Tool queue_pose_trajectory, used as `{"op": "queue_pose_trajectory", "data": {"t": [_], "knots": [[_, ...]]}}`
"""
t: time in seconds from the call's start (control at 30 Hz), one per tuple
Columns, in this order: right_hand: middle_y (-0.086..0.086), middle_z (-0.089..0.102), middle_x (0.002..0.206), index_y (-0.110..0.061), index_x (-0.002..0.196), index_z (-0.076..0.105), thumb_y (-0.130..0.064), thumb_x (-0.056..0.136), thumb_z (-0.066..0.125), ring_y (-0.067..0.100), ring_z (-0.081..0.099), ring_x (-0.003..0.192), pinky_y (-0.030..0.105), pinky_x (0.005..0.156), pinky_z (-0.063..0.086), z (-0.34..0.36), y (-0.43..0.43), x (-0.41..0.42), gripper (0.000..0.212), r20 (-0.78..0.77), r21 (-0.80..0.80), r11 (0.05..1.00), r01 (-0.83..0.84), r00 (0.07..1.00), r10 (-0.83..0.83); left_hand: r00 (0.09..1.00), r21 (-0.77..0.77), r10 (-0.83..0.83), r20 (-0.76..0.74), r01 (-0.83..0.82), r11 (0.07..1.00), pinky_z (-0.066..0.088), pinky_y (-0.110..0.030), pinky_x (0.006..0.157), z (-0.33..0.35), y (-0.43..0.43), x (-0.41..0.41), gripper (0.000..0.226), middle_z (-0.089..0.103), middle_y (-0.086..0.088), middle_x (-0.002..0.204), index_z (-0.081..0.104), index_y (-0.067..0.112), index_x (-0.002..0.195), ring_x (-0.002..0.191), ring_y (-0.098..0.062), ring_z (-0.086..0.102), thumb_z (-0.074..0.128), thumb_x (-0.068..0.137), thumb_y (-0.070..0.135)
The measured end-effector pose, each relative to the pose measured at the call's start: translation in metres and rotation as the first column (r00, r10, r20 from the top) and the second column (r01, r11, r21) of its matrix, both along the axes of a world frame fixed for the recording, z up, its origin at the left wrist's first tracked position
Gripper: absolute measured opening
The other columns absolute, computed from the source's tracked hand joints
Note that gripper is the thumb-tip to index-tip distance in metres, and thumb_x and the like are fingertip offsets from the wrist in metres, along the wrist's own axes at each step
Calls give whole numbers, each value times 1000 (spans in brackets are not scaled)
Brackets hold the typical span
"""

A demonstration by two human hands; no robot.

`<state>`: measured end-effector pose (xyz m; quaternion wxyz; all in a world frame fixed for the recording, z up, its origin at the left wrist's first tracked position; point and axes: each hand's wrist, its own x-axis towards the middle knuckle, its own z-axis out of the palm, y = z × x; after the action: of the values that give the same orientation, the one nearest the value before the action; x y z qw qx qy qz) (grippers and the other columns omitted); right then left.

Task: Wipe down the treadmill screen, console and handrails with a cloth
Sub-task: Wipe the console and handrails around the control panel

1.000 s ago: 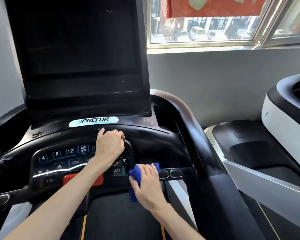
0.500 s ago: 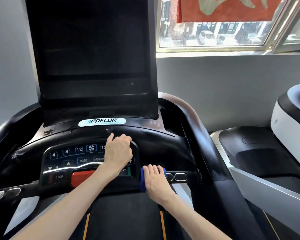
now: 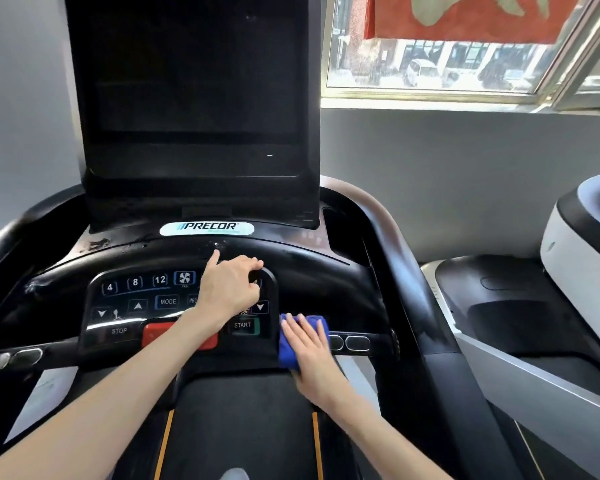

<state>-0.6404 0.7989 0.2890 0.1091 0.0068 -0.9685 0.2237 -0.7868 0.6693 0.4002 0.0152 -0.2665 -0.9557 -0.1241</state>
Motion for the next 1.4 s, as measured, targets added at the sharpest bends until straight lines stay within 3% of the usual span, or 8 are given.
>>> {"op": "queue_pose_trajectory", "data": {"t": [0.4,0.53,0.67,0.8,0.93,1.07,1.27,1.4], "knots": [[-5,32,150,-17,142,37,15,57,64,15,25,140,36,115,14,-17,23,39,95,-108,20,980,-197,974,198,995,-67,-19,99,25,997,1,-43,119,5,-3,6,59,39,12,148,42,27,141,133,-11,41,53,83,21],[-5,47,140,-12,134,50,18,54,67,8,28,136,30,115,19,-16,53,40,88,-97,-44,999,3,995,-7,993,-59,-32,117,39,997,0,-41,120,6,-1,7,62,35,8,151,40,25,143,141,-8,29,52,83,18],[3,48,140,-6,132,51,20,52,59,20,36,134,52,108,32,-8,3,11,85,-58,-92,994,64,996,-70,998,-30,-16,64,18,999,7,-36,120,4,2,6,57,43,7,146,47,24,139,138,-7,33,53,82,17],[1,36,146,-6,136,46,14,54,54,20,32,136,33,116,7,-7,-6,19,85,-74,-73,996,-47,996,42,999,6,28,-31,-27,1000,17,-32,116,2,8,7,49,57,5,134,57,21,129,124,-14,51,54,81,13],[-8,36,144,-10,137,46,18,58,54,20,35,136,30,115,15,-18,59,50,84,-82,-130,977,168,980,-180,994,-9,35,-106,-36,999,23,-29,106,3,14,6,43,64,3,117,63,20,119,109,-17,57,53,78,12],[-7,31,148,-12,143,37,20,65,48,14,21,142,35,117,14,-10,56,48,85,50,-286,816,502,858,-511,988,28,62,-142,-59,998,31,-33,93,-3,17,4,36,67,-2,102,68,16,106,98,-23,58,56,73,8],[-2,43,143,-9,135,49,16,52,52,15,29,137,24,116,8,-17,21,49,86,-41,-94,987,134,990,-138,954,-84,1,-299,-28,996,40,-35,65,-9,20,1,21,63,-1,65,67,13,69,64,-24,59,52,59,4],[-4,48,137,-10,131,54,25,63,52,16,43,131,4,108,14,-11,71,64,77,-37,-252,872,419,897,-442,941,-108,-31,-337,-7,994,39,-33,57,-9,20,-5,14,60,1,58,64,14,61,57,-23,58,62,52,3]]}}
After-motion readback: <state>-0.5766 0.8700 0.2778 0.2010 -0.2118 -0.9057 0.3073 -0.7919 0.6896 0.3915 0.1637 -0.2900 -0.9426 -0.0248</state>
